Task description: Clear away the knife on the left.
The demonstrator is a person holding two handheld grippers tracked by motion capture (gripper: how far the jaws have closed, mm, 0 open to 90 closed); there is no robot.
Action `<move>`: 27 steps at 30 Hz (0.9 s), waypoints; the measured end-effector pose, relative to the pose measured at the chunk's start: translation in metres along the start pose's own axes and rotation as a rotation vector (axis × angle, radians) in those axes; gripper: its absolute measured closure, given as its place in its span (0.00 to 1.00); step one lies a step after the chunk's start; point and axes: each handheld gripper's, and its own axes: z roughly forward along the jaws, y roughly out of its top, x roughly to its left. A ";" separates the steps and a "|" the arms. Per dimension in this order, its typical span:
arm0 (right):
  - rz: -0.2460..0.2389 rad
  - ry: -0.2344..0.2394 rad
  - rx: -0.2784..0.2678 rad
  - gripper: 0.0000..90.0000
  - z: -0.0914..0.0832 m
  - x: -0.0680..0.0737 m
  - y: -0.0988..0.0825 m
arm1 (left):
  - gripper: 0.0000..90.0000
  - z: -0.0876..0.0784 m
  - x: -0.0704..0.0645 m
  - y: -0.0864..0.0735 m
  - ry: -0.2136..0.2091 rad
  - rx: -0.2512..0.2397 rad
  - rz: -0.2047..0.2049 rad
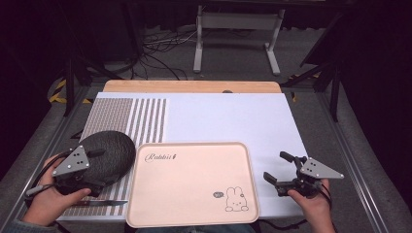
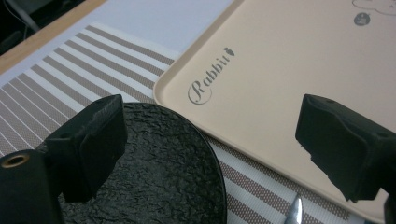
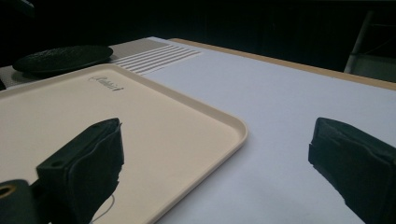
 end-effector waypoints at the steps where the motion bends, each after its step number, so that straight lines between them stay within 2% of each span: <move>1: -0.005 -0.007 0.008 0.05 0.000 0.000 0.000 | 0.12 0.001 0.001 0.001 -0.011 0.022 0.009; 2: -0.006 -0.009 0.017 0.05 0.001 0.001 0.000 | 0.13 0.001 0.001 0.001 -0.019 0.042 0.014; 3: -0.006 -0.009 0.017 0.05 0.001 0.001 0.000 | 0.14 0.001 0.001 0.001 -0.019 0.042 0.014; 4: -0.006 -0.003 0.018 0.05 0.001 0.001 0.000 | 0.14 0.003 0.001 0.002 -0.010 0.096 0.024; 6: -0.014 0.002 0.020 0.05 0.002 0.003 0.000 | 0.13 0.004 0.002 0.001 0.007 0.160 0.050; 8: -0.017 0.004 0.024 0.05 0.003 0.003 0.000 | 0.13 0.004 0.003 0.001 -0.011 0.184 0.045; 15: -0.015 0.013 0.031 0.05 0.004 0.004 -0.001 | 0.13 0.004 0.002 -0.003 -0.052 0.278 0.080; 19: -0.018 0.018 0.038 0.05 0.005 0.004 -0.001 | 0.14 0.002 0.003 -0.005 -0.072 0.309 0.080; 23: -0.019 0.023 0.042 0.05 0.005 0.005 -0.002 | 0.15 0.001 0.004 -0.007 -0.103 0.369 0.084; 25: -0.021 0.025 0.042 0.05 0.005 0.005 -0.002 | 0.16 0.001 0.004 -0.007 -0.126 0.394 0.105; 27: -0.020 0.026 0.041 0.05 0.005 0.005 -0.002 | 0.17 0.001 0.003 -0.008 -0.135 0.410 0.109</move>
